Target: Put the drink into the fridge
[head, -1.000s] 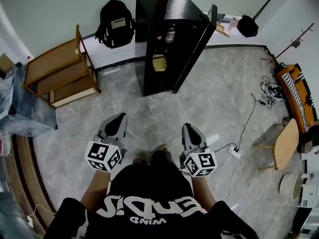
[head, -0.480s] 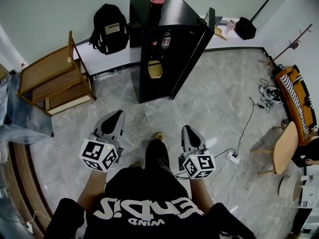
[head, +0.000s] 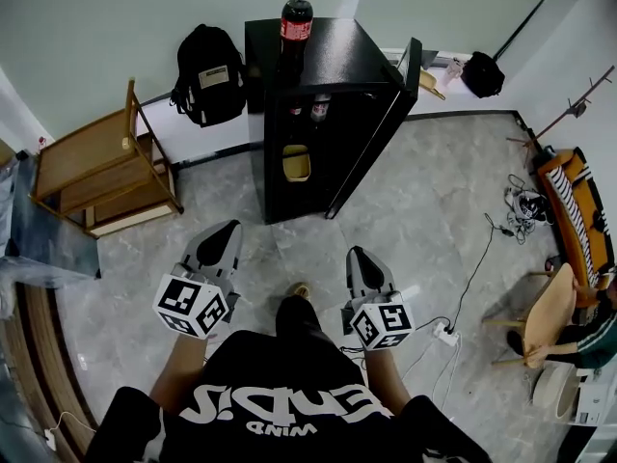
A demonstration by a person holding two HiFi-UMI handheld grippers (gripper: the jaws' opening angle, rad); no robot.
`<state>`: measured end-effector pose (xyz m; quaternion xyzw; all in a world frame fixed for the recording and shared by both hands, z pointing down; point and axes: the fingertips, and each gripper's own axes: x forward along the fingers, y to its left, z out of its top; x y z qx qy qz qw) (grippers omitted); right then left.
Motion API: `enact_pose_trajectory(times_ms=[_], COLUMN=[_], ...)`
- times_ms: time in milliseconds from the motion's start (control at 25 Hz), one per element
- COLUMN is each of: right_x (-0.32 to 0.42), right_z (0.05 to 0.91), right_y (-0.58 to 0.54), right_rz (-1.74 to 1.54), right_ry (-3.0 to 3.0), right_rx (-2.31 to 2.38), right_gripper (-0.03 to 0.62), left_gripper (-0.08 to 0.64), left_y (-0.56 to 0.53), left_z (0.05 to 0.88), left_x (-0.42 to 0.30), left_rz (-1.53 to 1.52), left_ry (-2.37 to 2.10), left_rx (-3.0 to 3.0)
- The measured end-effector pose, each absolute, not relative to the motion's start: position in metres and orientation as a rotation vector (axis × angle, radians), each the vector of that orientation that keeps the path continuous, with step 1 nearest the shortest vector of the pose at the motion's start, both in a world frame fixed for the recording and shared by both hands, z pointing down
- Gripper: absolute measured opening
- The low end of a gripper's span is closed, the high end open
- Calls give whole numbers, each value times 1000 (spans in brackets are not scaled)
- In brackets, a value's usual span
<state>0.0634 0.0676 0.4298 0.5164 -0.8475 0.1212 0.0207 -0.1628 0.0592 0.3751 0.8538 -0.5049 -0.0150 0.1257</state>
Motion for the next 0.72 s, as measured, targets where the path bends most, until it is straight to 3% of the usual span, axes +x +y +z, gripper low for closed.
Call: enact_pose_trajectory(times_ms=[720], right_x=[97], right_z=[414], right_y=[-77], right_rz=[379], right_ry=[-2740], right_rx=[1401], right_gripper=[25], left_gripper=[9], left_y=[-66], left_z=[328], left_x=[-125], left_rz=[-135], left_ry=[-1644], left_rx=[2427])
